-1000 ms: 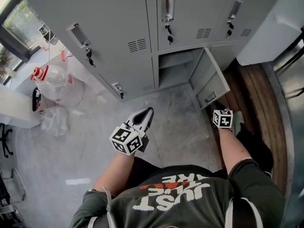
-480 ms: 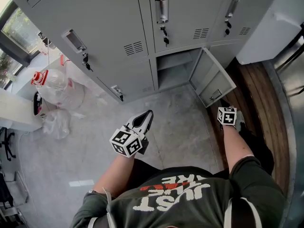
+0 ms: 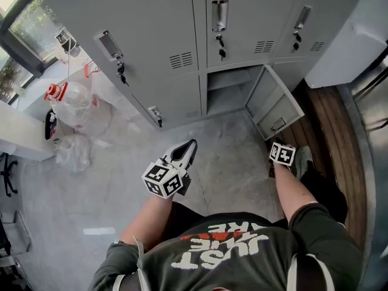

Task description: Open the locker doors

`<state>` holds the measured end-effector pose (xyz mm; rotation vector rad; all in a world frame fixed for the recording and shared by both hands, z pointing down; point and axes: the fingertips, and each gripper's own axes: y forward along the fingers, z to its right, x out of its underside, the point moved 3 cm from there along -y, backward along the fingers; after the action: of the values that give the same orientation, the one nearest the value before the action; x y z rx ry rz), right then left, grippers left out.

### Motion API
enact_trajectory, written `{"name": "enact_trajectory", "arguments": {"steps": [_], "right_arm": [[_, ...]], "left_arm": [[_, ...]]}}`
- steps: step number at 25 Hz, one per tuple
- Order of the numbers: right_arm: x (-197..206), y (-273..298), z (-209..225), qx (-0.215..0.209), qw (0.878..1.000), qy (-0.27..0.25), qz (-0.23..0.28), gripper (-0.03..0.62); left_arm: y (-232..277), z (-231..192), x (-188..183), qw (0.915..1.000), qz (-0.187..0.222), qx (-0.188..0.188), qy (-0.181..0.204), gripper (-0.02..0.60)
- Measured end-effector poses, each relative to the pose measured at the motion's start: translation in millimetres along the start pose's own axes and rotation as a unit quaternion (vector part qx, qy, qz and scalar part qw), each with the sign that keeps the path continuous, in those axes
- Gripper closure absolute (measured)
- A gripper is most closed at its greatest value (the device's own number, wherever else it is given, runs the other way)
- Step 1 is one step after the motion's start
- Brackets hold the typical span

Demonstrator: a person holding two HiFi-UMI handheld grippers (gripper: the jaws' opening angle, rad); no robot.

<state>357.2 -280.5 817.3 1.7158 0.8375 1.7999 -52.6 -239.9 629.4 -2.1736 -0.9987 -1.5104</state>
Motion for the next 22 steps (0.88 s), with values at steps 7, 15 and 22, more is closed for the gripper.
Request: {"name": "enact_trajectory", "arguments": {"steps": [7,15,22], "right_arm": [[-52,-42,-220,-0.288,0.95,-0.085,0.087,0.554],[-192,-166,-331,-0.394,0.855,-0.182,0.283,0.556],[-194,-177,-339,-0.398,0.845,-0.214,0.287,0.556]], "left_arm": [[-33,-24,-29,0.9982,0.029,-0.045,0.026,0.582],[-82,-57,-93,0.9863,0.079,-0.118,0.084,0.583],[-96,-54,-106,0.9859,0.096,-0.109,0.082,0.583]]}}
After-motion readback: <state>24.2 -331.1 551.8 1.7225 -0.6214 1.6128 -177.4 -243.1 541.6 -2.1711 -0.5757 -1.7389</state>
